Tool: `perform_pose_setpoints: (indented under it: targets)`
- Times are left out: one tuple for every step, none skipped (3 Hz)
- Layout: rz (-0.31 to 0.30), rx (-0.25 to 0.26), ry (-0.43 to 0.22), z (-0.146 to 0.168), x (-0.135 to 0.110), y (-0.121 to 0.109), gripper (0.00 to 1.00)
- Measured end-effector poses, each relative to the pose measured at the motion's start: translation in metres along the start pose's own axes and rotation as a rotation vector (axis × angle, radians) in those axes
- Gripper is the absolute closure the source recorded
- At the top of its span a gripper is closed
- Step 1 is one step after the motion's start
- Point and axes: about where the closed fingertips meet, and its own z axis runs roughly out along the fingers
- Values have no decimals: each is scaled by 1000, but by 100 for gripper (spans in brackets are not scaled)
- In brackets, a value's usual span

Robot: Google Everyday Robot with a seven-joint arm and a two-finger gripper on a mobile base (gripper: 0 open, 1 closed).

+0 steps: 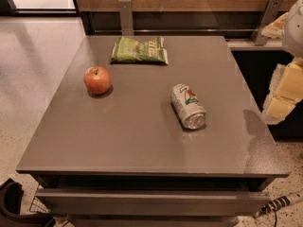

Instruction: Place 7up can upright

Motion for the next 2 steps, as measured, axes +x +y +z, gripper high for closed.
perform_pose_setpoints:
  targets:
    - [0, 0, 0, 0, 0, 0, 0]
    - [73, -27, -13, 2, 1, -6, 0]
